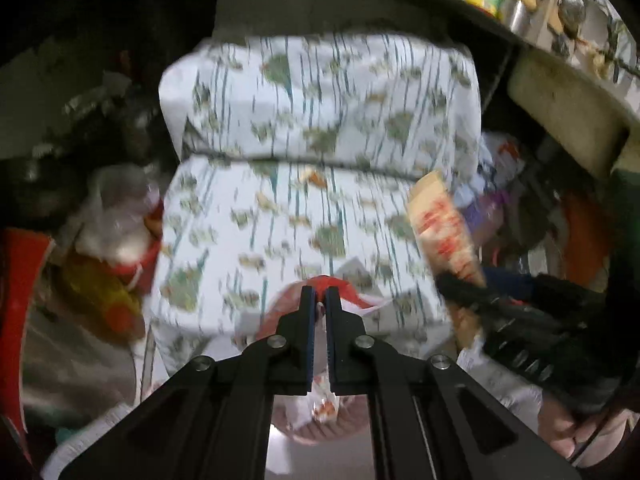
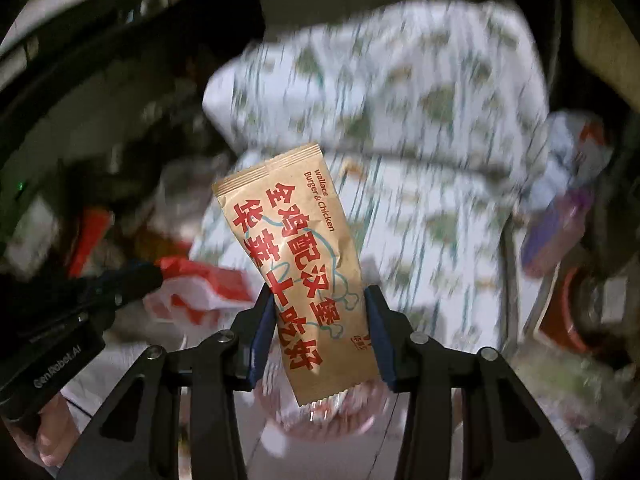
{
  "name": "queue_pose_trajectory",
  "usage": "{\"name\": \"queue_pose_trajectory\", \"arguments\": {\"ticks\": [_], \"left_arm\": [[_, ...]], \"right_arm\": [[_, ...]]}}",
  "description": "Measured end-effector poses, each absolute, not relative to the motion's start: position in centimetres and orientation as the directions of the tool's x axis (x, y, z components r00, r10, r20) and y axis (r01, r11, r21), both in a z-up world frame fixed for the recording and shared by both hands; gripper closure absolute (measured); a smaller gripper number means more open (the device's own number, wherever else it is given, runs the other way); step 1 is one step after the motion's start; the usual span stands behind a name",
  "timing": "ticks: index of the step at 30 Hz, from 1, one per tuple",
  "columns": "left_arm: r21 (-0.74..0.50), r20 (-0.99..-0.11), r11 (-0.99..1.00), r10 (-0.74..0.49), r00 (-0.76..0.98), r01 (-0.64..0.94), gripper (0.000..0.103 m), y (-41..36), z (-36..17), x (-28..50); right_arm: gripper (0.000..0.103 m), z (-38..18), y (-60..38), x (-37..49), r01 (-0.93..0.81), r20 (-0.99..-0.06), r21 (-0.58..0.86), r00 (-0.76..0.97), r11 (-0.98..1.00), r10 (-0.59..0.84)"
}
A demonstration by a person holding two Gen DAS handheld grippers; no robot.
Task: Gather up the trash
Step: 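Open both tools to drop wrapper and red box into wastebasket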
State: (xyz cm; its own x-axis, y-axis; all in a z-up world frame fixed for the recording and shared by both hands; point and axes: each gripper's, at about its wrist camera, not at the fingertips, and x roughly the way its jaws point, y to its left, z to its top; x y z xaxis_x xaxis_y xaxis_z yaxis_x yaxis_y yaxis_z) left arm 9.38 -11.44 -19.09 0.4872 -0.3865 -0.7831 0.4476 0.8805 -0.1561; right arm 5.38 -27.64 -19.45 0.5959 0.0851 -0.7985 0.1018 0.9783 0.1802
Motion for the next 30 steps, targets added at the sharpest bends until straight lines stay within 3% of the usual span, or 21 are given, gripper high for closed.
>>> {"name": "queue_pose_trajectory", "arguments": {"ticks": [18,30], "left_arm": [[-0.204,-0.905,0.902,-0.322,0.277,0.381,0.098,-11.5,-30.8,9.3],[-0.217,-0.909,0.896,-0.330,0.254,0.387,0.097,-12.1,-31.3,9.7]], "right_arm": [[0.060,-30.7,-28.0,3.7,0.168,-0.921,0.219,0.360,0.961,0.148],[0.056,-31.2,-28.3,4.1,0.173,-0.920,0.251,0.348,0.952,0.179]]}}
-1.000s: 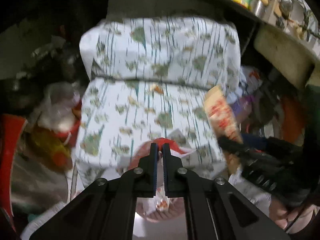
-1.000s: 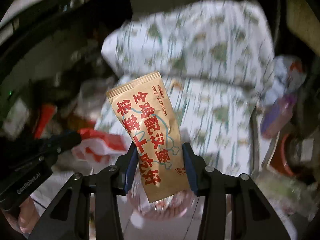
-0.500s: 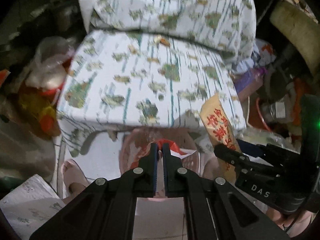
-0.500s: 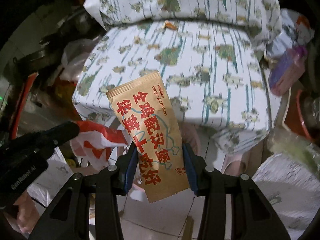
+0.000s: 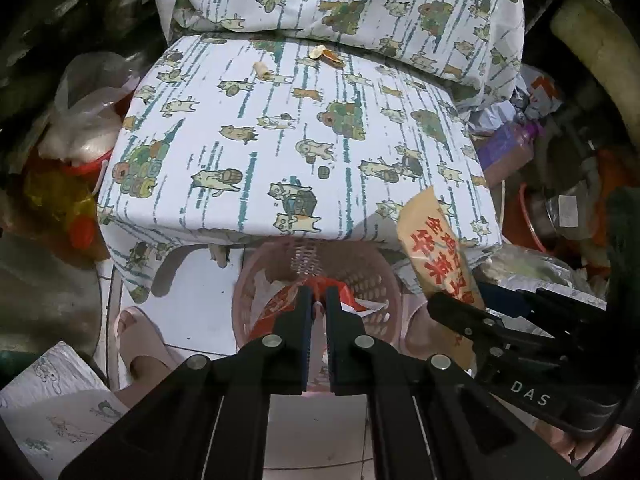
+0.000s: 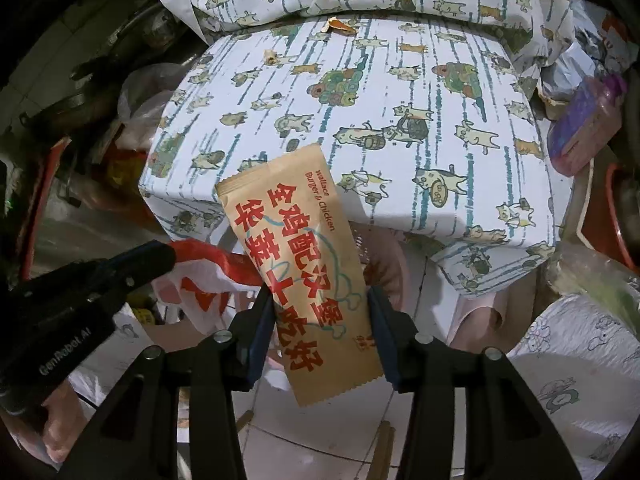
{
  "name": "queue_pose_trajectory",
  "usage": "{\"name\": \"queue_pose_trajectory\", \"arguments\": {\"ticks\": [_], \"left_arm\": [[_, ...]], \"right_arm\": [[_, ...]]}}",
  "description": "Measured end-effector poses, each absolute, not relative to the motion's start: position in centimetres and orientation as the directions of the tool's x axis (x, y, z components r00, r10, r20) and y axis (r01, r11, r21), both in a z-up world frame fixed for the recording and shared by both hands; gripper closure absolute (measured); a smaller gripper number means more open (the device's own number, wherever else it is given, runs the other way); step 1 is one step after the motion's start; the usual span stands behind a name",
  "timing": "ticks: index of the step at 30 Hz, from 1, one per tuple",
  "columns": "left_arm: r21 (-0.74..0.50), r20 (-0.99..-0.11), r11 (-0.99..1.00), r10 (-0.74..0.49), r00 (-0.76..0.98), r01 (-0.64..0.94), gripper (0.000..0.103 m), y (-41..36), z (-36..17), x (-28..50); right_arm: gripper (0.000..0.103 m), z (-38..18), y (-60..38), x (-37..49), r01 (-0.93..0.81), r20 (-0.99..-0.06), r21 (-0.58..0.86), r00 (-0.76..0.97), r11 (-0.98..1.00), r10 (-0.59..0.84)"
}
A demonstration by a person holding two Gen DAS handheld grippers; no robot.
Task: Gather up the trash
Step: 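Open both tools to drop wrapper and red box into wastebasket, then move both open tools back toward the food scraps on the stool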
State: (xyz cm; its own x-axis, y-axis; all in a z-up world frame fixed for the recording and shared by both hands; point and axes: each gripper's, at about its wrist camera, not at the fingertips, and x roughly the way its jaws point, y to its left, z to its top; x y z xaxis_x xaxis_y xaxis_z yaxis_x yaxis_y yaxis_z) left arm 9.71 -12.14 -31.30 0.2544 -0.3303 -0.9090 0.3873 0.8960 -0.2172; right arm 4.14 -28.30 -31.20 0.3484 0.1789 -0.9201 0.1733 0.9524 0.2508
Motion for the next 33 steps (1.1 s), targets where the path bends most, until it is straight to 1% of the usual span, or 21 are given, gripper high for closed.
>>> {"name": "queue_pose_trajectory", "arguments": {"ticks": [1,2,3,4,5,8,9,10,11,13,15,16,19,21,22,25,28,30,33], "left_arm": [[-0.213,-0.909,0.897,-0.327,0.258,0.387,0.097,-12.2,-31.3,9.7],[-0.208,-0.910,0.899,-0.322,0.261,0.386,0.095,-12.2,-31.3,9.7],[-0.200,-0.911,0.903,-0.315,0.268,0.381,0.087,-12.1,-31.3,9.7],[-0.196,-0.910,0.905,-0.311,0.275,0.378,0.080,-12.0,-31.2,9.7],[-0.191,-0.908,0.907,-0.308,0.283,0.374,0.077,-11.9,-31.1,9.7],[-0.172,-0.905,0.913,-0.295,0.306,0.371,0.062,-11.7,-30.8,9.8],[-0.165,-0.903,0.915,-0.291,0.318,0.368,0.050,-11.6,-30.7,9.8],[-0.154,-0.896,0.919,-0.285,0.341,0.364,0.043,-11.4,-30.4,9.8],[-0.142,-0.889,0.922,-0.278,0.363,0.360,0.040,-11.3,-30.1,9.7],[-0.118,-0.875,0.929,-0.264,0.406,0.350,0.030,-11.0,-29.5,9.7],[-0.107,-0.855,0.935,-0.261,0.449,0.339,0.026,-10.5,-28.7,9.7],[-0.097,-0.846,0.938,-0.254,0.468,0.332,0.025,-10.3,-28.4,9.8],[-0.046,-0.809,0.951,-0.214,0.547,0.305,0.020,-9.8,-27.2,9.6],[-0.030,-0.780,0.956,-0.204,0.591,0.290,0.020,-9.2,-26.3,9.6],[-0.032,-0.772,0.955,-0.211,0.600,0.296,0.020,-9.1,-25.9,9.6],[-0.038,-0.741,0.960,-0.213,0.637,0.278,0.020,-8.3,-24.5,9.4],[-0.030,-0.704,0.969,-0.194,0.683,0.245,0.020,-7.3,-23.2,9.2],[-0.043,-0.673,0.973,-0.197,0.713,0.228,0.020,-6.4,-21.9,9.1],[-0.028,-0.649,0.982,-0.162,0.743,0.189,0.020,-5.6,-20.1,8.9]], "right_arm": [[0.056,-31.1,-28.4,4.1,0.175,-0.918,0.256,0.353,0.951,0.182],[0.053,-31.0,-28.5,4.1,0.176,-0.914,0.263,0.361,0.949,0.186],[0.048,-30.8,-28.6,4.0,0.182,-0.911,0.266,0.370,0.947,0.185],[0.047,-30.7,-28.7,3.9,0.188,-0.907,0.266,0.381,0.945,0.180],[0.046,-30.4,-28.9,3.8,0.192,-0.903,0.265,0.392,0.945,0.174],[0.045,-30.0,-29.0,3.7,0.187,-0.900,0.255,0.405,0.949,0.162],[0.045,-29.8,-29.1,3.6,0.192,-0.898,0.247,0.414,0.950,0.150],[0.044,-29.6,-29.2,3.5,0.197,-0.894,0.236,0.427,0.951,0.134],[0.044,-29.3,-29.3,3.3,0.203,-0.890,0.218,0.444,0.955,0.109],[0.040,-28.5,-29.5,3.1,0.213,-0.874,0.178,0.483,0.961,0.055],[0.033,-27.3,-29.8,2.7,0.227,-0.841,0.143,0.542,0.963,-0.003],[0.033,-26.6,-30.0,2.5,0.242,-0.819,0.120,0.572,0.963,-0.041],[0.033,-25.2,-30.3,2.1,0.265,-0.775,0.058,0.620,0.962,-0.124],[0.040,-24.7,-30.4,2.3,0.257,-0.767,0.025,0.625,0.966,-0.146],[0.040,-24.6,-30.4,2.3,0.261,-0.761,0.016,0.629,0.965,-0.158],[0.040,-24.3,-30.5,2.4,0.271,-0.759,0.024,0.631,0.962,-0.159],[0.041,-24.4,-30.5,2.5,0.257,-0.777,0.026,0.613,0.966,-0.143],[0.046,-24.3,-30.4,2.6,0.245,-0.782,0.018,0.607,0.969,-0.139],[0.048,-23.9,-30.5,2.5,0.228,-0.778,0.044,0.619,0.973,-0.110]]}}
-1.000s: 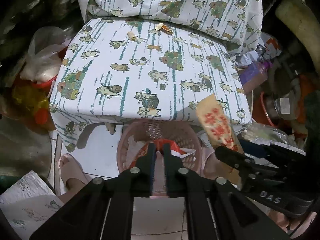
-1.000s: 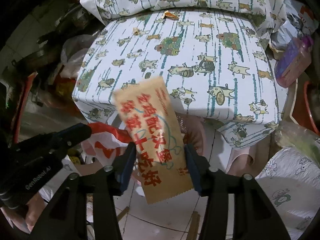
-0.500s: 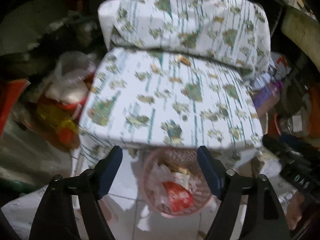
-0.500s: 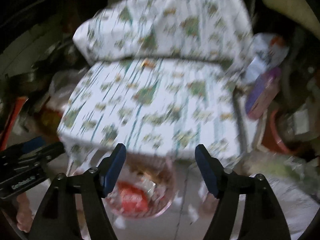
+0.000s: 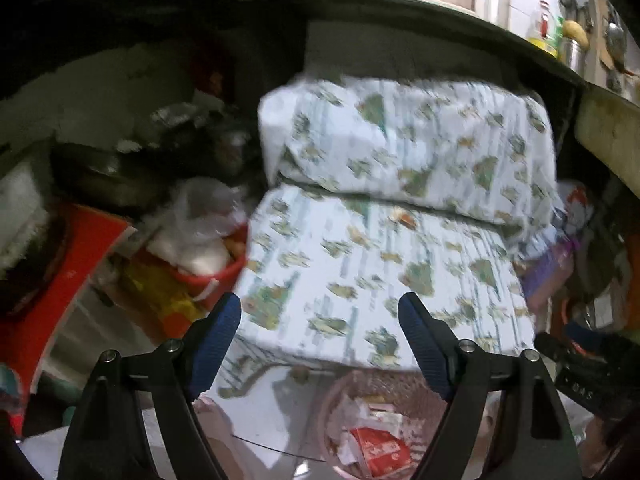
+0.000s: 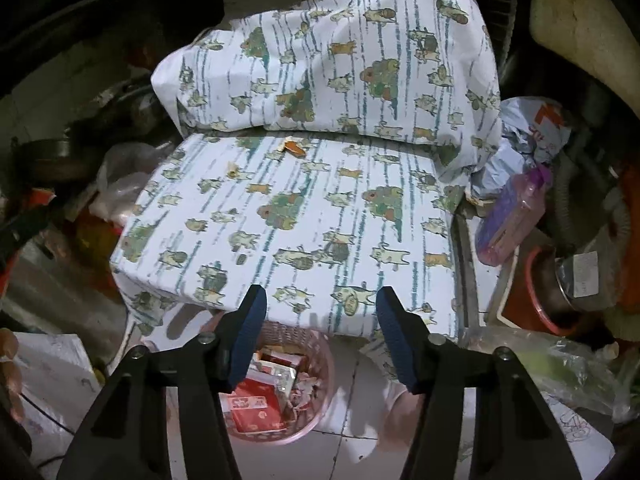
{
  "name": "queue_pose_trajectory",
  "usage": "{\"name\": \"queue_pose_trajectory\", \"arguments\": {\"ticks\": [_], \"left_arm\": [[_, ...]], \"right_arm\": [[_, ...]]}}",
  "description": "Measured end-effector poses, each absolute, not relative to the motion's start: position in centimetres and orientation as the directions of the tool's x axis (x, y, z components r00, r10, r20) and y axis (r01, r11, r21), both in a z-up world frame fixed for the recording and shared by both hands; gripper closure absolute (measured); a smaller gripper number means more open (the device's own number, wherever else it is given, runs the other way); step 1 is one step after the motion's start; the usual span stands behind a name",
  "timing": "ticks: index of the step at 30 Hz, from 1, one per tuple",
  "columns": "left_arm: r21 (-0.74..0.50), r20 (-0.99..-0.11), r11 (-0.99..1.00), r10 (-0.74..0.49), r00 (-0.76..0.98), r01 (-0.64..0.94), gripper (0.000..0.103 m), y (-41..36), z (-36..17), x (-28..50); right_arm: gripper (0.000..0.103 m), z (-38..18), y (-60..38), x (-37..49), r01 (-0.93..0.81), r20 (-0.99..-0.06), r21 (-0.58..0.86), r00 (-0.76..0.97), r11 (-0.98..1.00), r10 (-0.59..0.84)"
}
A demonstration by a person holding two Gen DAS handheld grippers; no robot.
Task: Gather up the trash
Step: 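Move both open tools back toward the food scraps on the stool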
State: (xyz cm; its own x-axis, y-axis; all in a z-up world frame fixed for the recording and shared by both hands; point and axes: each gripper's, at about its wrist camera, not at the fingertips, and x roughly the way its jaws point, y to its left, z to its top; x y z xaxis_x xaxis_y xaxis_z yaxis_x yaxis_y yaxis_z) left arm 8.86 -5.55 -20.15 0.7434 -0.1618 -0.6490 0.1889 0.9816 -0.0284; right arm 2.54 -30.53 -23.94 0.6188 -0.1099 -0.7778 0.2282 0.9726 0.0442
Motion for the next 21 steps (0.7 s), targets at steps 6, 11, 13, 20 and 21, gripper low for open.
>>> {"name": "queue_pose_trajectory", "arguments": {"ticks": [6,11,13,20,21], "left_arm": [[-0.019,-0.658,0.981,-0.156,0.737,0.191,0.020,-5.0,-16.1,8.6],[0.027,-0.685,0.979,-0.129,0.717,0.202,0.016,-5.7,-13.9,7.6],[0.023,-0.662,0.975,-0.149,0.734,0.219,0.014,-5.8,-13.0,6.5],[0.029,-0.576,0.963,-0.203,0.792,0.268,0.014,-6.8,-10.5,5.2],[0.021,-0.582,0.965,-0.201,0.788,0.262,0.014,-7.0,-10.2,5.4]], "right_arm": [[0.072,-23.7,-30.6,2.5,0.233,-0.782,0.040,0.613,0.972,-0.115],[0.074,-23.9,-30.5,2.4,0.222,-0.785,0.028,0.609,0.975,-0.116],[0.074,-23.9,-30.8,2.3,0.230,-0.782,0.043,0.614,0.972,-0.110],[0.070,-23.8,-32.5,1.8,0.292,-0.766,0.105,0.633,0.951,-0.110],[0.070,-23.7,-32.7,1.8,0.302,-0.765,0.111,0.634,0.947,-0.113]]}}
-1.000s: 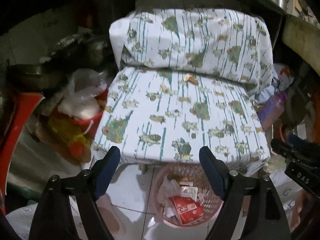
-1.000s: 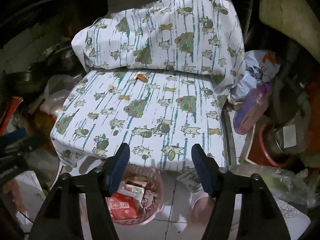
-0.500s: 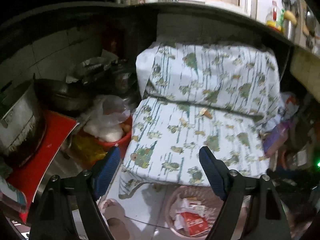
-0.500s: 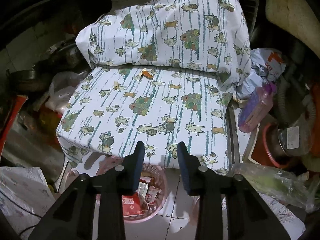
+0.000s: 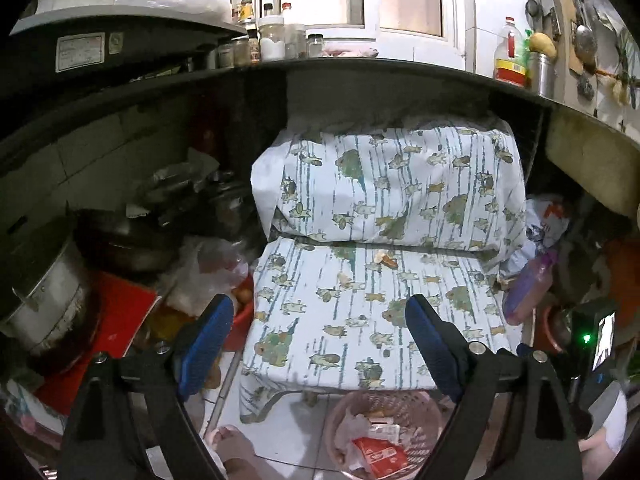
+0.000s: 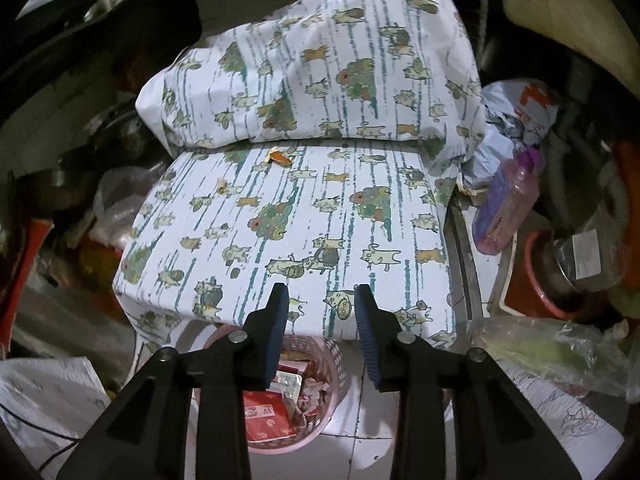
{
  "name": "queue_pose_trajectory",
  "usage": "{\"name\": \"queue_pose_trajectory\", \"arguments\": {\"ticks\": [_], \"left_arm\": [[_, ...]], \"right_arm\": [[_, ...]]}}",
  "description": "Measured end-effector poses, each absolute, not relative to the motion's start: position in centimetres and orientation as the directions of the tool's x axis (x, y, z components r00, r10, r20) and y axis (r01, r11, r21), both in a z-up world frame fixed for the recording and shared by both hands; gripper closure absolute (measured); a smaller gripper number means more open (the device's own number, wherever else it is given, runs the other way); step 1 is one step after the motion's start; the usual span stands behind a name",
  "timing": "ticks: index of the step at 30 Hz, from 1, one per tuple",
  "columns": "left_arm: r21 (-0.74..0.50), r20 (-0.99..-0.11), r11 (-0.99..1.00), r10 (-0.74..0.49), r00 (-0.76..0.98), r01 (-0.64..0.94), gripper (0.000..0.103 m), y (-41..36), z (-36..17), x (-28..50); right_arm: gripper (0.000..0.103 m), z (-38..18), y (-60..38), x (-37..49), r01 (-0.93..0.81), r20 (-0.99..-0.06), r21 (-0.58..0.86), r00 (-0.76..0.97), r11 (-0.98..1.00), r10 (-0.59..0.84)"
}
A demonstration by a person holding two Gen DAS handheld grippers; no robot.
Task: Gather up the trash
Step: 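Move both open tools back toward the food scraps on the stool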
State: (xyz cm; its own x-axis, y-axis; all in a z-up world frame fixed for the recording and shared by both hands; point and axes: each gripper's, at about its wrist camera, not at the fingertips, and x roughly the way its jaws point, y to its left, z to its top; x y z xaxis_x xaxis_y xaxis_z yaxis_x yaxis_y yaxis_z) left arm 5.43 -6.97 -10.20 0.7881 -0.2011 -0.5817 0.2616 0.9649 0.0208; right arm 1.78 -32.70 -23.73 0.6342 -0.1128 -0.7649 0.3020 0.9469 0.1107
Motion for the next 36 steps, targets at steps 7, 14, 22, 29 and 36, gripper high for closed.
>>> {"name": "queue_pose_trajectory", "arguments": {"ticks": [7,14,22,29,36], "left_arm": [[-0.122,-0.565,0.963,-0.265,0.781,0.239,0.016,-6.9,-8.7,8.6],[-0.090,-0.588,0.978,-0.207,0.782,0.190,0.024,-7.6,-8.1,13.7],[-0.026,-0.669,0.982,-0.155,0.727,0.185,0.034,-8.6,-9.5,21.0],[-0.055,-0.786,0.981,-0.156,0.598,0.184,0.034,-8.8,-14.4,27.4],[-0.077,-0.857,0.963,-0.196,0.476,0.258,0.032,-10.2,-19.5,32.9]], "right_arm": [[0.070,-22.1,-33.2,2.9,0.298,-0.752,0.068,0.642,0.952,-0.147],[0.070,-18.6,-34.1,5.9,0.293,-0.734,0.027,0.655,0.956,-0.180],[0.076,-14.4,-36.0,12.3,0.318,-0.702,0.012,0.678,0.948,-0.219],[0.059,-14.4,-37.4,18.1,0.294,-0.687,0.101,0.712,0.950,-0.147],[0.059,-21.0,-38.8,23.7,0.297,-0.812,0.157,0.582,0.942,-0.049]]}}
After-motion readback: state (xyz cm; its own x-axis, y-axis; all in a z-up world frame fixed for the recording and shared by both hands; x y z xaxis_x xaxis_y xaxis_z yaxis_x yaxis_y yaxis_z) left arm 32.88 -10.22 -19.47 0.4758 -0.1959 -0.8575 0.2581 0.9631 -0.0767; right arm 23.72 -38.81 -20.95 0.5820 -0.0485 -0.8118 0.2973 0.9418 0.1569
